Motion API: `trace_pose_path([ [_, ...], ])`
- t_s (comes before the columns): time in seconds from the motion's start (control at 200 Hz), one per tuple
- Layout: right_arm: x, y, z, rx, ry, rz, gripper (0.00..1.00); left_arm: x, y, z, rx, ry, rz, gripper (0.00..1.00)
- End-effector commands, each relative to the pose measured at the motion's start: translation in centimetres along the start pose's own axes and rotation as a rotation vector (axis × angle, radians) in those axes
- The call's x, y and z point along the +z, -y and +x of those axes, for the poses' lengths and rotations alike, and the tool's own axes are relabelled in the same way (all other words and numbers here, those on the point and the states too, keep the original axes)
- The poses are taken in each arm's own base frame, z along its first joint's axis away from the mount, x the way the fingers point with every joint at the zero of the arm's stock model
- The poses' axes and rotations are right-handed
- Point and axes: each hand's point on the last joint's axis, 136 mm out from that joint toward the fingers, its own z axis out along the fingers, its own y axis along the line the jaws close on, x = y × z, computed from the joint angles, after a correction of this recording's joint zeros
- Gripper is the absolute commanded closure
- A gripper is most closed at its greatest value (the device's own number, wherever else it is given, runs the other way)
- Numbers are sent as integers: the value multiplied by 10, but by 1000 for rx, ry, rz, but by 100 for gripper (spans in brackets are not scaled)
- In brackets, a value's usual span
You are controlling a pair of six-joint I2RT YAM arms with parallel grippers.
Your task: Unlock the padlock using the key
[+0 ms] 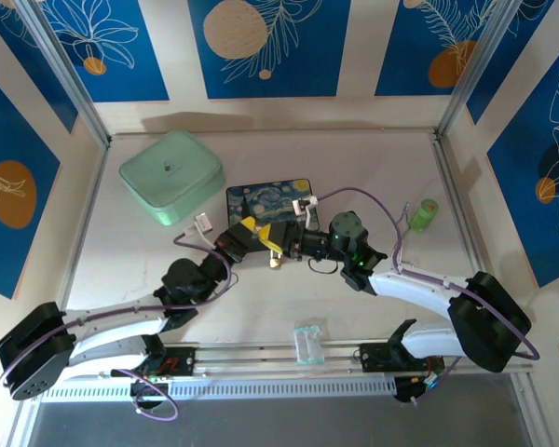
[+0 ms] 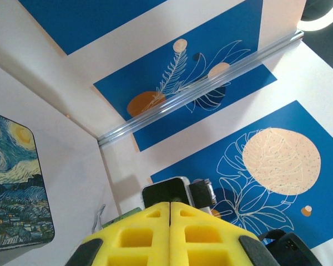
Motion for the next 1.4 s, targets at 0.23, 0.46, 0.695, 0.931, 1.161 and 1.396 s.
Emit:
trace_pose_path([
  [0.23, -5, -22, -4, -68, 14, -56, 78, 5, 12, 1, -35, 2, 62, 100],
  [0.46, -9, -17, -4, -59, 30, -47, 95, 4, 12, 1, -36, 4, 62, 100],
  [0.695, -11, -12, -4, -76, 33, -7, 100, 4, 2, 5, -49, -7, 22, 92],
  [0.931, -21, 8, -1, -85, 38, 117, 100, -4, -11, -6, 31, -4, -123, 5],
  [1.161, -38, 36, 4, -94, 45, 267, 100, -22, -39, -13, 167, -81, -420, 1],
  [1.396, -71, 67, 8, -130, 55, 470, 100, -27, -71, 21, 273, -310, -612, 1],
])
